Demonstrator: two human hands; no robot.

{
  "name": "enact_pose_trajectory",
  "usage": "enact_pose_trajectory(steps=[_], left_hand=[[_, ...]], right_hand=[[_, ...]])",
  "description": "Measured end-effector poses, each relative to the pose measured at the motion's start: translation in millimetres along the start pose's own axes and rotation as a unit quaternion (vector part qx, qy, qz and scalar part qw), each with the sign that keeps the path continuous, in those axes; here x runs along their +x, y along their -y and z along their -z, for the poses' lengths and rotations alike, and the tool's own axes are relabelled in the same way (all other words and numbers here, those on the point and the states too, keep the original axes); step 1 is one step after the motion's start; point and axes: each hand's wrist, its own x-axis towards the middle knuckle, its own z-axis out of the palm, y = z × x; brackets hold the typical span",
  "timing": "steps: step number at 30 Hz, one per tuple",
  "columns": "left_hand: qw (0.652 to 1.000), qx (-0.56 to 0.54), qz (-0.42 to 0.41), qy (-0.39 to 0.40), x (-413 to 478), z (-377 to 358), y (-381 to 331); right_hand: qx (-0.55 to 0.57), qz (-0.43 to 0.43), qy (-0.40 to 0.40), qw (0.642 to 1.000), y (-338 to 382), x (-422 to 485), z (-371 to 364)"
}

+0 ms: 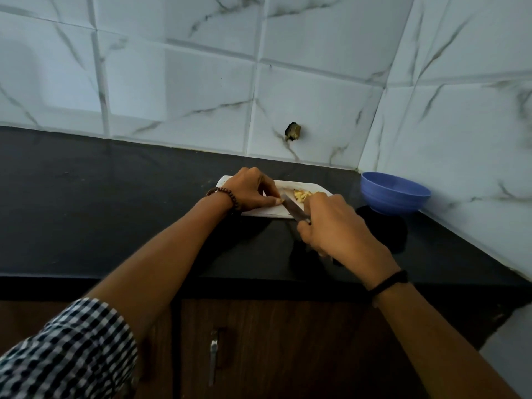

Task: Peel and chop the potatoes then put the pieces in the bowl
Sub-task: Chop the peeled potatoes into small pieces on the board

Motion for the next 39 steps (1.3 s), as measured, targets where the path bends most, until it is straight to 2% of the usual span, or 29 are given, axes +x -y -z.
enact_pose_trajectory(steps=[3,9,14,20,28,39], left_hand=[[1.000,-0.015,-0.006,0.011,-2,2,0],[1.000,-0.017,0.002,0.000,1,0,2],[1.000,0.005,0.005,-0.029,4,-3,1],[0.999,0.014,0.002,-0.029,3,-4,-1],[0.998,0.040,0.007,-0.046,2,-7,-7],[0.998,0.037,0.013,-0.054,-1,-8,-10]], right_hand=[[0.030,-0.008,-0.001,1.000,-10,-3,7],[0.098,-0.008,-0.075,0.992,-11,-2,-3],[0.124,-0.019,-0.040,0.991,-6,6,-14],[0.115,-0.031,-0.045,0.992,-2,13,-19],[0.016,0.012,-0.054,0.998,7,12,-17],[0.065,0.009,-0.027,0.997,10,18,-12]])
